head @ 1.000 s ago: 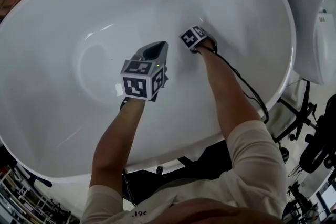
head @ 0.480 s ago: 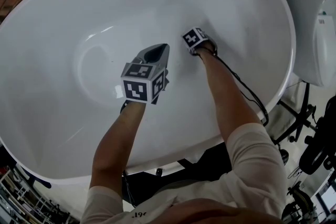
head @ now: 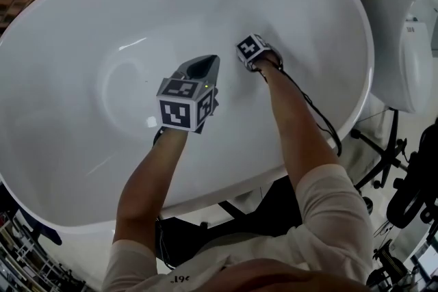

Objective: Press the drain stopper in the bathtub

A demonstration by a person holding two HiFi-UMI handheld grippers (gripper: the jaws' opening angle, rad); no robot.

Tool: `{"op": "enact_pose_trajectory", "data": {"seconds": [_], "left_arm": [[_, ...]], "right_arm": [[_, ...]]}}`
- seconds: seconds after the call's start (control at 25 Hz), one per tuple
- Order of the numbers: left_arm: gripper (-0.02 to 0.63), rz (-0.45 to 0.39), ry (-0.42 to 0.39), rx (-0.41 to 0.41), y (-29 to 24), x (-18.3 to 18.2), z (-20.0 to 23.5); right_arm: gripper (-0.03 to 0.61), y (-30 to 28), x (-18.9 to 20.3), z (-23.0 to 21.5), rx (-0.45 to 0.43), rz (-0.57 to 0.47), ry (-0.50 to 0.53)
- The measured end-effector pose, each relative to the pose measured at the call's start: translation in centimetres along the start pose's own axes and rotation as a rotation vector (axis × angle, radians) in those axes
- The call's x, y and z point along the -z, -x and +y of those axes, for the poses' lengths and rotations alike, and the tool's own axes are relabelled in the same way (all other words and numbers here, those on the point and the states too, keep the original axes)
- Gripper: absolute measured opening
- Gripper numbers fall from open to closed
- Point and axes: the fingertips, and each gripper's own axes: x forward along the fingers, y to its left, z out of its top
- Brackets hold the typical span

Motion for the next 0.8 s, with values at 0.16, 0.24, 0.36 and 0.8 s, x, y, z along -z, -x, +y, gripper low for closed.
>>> {"op": "enact_pose_trajectory", "data": {"seconds": [0.16, 0.24, 0.36, 0.8], "left_arm": [[0.008, -0.045, -0.011, -0.011, 2.4, -2.3, -1.1], [0.008, -0.060, -0.020, -0.020, 3.7, -2.9, -1.7], [0.008, -0.084, -0.023, -0.027, 5.7, -3.6, -2.7], [0.008, -0.170, -0.014, -0.046, 11.8, -5.2, -5.9]], "right_arm": [[0.014, 3.8, -1.2, 0.4, 0.009, -0.059, 0.008], [0.014, 5.8, -1.5, 0.6, 0.019, -0.088, 0.011], [0.014, 9.1, -1.9, 0.7, 0.035, -0.130, 0.007], [0.014, 18.7, -1.3, -0.1, 0.105, -0.234, 0.012]]}}
